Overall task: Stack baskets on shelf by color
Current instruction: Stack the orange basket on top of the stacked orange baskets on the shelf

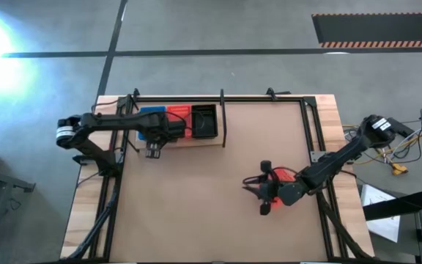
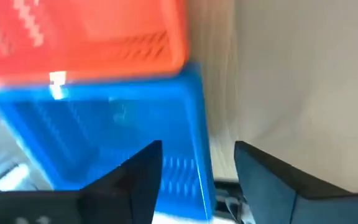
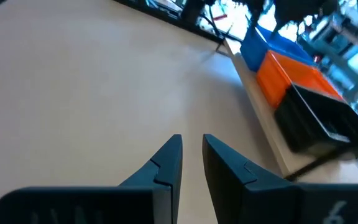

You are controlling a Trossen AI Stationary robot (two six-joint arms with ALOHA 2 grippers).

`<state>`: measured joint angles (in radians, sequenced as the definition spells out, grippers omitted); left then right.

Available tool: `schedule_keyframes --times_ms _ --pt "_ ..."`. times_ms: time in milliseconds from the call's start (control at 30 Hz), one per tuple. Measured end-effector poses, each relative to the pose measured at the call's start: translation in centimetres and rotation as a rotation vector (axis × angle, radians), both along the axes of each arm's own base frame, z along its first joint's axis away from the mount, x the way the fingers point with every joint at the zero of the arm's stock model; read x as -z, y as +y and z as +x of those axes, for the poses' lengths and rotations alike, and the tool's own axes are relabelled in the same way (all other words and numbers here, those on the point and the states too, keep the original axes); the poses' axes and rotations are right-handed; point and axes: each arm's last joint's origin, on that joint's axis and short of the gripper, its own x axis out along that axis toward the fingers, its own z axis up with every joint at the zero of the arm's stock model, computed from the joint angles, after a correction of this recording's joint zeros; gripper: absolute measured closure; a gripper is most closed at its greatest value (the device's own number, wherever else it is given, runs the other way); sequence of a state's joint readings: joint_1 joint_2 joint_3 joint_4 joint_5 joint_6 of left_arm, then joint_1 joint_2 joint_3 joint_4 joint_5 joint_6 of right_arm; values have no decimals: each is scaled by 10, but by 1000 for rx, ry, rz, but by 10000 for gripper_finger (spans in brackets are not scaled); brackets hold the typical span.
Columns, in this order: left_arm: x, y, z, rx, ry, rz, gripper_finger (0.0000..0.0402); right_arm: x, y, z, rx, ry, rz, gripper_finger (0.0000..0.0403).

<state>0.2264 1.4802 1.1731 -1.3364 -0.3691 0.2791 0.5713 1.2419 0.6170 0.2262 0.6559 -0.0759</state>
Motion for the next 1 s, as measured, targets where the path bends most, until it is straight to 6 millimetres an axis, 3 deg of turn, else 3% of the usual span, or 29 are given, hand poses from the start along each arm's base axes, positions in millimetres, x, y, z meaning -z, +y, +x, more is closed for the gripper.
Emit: schedule_keyframes --times_ms 167,333,467,667,833,1000 --pt "-19 -8 -7 -140 -47 25 204 -15 -14 -21 99 85 130 344" --pt "-30 -36 -1 -118 -224 42 203 -32 -28 -49 285 313 282 314" --pt "-32 -75 25 24 -477 11 203 -40 -31 -70 395 437 351 281" --pt "-25 -130 86 232 -921 -130 203 -34 -17 -93 403 522 425 255" --pt "-2 -148 131 401 -1087 -202 203 -27 -4 -104 453 599 514 261" --pt "25 -154 152 430 -1039 -164 203 -15 -6 -114 663 697 470 276"
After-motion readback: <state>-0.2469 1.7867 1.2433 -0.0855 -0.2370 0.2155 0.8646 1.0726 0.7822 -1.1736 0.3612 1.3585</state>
